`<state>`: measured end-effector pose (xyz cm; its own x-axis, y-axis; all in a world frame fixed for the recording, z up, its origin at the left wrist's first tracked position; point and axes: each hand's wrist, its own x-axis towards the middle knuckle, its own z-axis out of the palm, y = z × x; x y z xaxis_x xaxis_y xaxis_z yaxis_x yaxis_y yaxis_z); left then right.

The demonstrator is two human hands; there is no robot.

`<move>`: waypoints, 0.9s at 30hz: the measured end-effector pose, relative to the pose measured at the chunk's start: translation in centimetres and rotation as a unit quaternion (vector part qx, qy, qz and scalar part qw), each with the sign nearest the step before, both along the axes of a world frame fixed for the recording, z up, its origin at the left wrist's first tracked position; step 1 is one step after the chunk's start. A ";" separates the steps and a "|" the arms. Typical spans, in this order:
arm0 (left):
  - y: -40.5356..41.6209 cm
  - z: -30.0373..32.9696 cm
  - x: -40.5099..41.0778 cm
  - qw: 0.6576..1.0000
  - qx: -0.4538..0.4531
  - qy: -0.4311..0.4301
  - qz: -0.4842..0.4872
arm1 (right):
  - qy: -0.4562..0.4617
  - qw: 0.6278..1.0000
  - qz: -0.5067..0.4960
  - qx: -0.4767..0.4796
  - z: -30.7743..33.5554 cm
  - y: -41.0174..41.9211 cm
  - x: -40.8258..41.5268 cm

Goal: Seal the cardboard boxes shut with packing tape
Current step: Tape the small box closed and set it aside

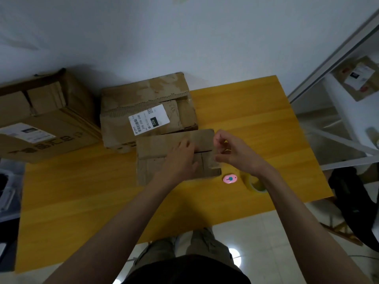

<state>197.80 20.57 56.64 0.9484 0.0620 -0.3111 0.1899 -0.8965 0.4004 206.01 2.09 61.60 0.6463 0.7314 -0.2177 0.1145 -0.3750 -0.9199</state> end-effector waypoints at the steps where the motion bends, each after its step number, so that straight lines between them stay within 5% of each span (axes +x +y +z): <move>1: 0.2 0.1 0.5 1.000 -0.005 0.021 -0.009 | -0.006 1.000 0.020 -0.005 -0.2 0.1 0.1; 8: 1.3 0.9 3.5 0.968 -0.217 0.097 -0.086 | -0.061 0.994 0.083 -0.020 -1.7 1.3 -0.5; 14: 1.8 0.7 3.4 0.953 -0.256 0.125 -0.098 | -0.094 0.992 0.066 -0.052 -3.8 2.0 -1.7; 20: 2.0 0.1 2.9 0.949 -0.231 0.181 -0.114 | -0.141 0.986 0.060 -0.059 -4.9 2.3 -1.7; 27: 0.1 -0.6 1.5 0.986 -0.134 0.071 -0.073 | -0.161 0.984 0.057 -0.058 -5.2 2.6 -1.6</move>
<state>199.33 20.71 56.01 0.8867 -0.1749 -0.4281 0.1378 -0.7837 0.6056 204.45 4.65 56.36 0.6104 0.7855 -0.1020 0.4397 -0.4432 -0.7812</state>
